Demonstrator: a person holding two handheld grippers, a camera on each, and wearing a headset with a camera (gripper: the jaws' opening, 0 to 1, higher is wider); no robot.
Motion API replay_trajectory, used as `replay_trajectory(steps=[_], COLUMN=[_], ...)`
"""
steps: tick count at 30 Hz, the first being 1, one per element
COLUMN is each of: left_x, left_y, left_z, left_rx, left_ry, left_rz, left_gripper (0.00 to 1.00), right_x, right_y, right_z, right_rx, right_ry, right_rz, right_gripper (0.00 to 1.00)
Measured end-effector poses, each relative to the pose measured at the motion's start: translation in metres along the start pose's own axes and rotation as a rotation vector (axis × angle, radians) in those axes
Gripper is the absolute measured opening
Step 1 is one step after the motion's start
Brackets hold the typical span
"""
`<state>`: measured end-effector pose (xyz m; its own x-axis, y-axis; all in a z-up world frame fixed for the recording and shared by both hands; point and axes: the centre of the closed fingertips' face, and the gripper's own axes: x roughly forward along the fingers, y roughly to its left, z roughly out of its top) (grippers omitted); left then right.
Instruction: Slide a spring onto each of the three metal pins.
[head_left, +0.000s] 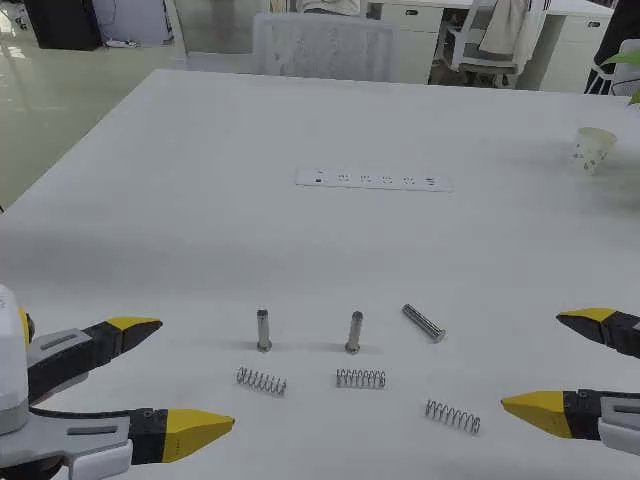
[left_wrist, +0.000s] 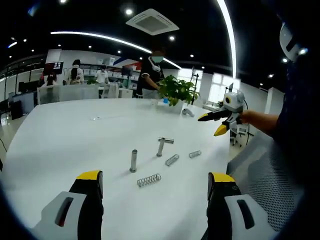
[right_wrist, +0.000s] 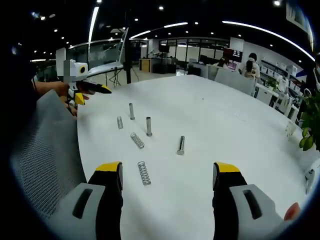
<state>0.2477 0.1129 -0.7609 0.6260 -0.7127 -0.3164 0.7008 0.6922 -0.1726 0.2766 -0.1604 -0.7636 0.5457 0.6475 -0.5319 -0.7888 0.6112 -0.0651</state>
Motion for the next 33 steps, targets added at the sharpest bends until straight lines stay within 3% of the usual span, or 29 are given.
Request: replay_trajectory(steps=[33], left_x=[0.0010], left_y=[0.0003], left_z=[-0.0007], left_rx=[-0.002], left_ry=[0.002], left_rz=[-0.006], left_gripper=[0.83], right_x=[0.0008], right_y=[0.0004], right_z=[-0.0004], right_rx=[0.005], right_ry=[0.003], right_rz=[0.007], right_gripper=[0.73])
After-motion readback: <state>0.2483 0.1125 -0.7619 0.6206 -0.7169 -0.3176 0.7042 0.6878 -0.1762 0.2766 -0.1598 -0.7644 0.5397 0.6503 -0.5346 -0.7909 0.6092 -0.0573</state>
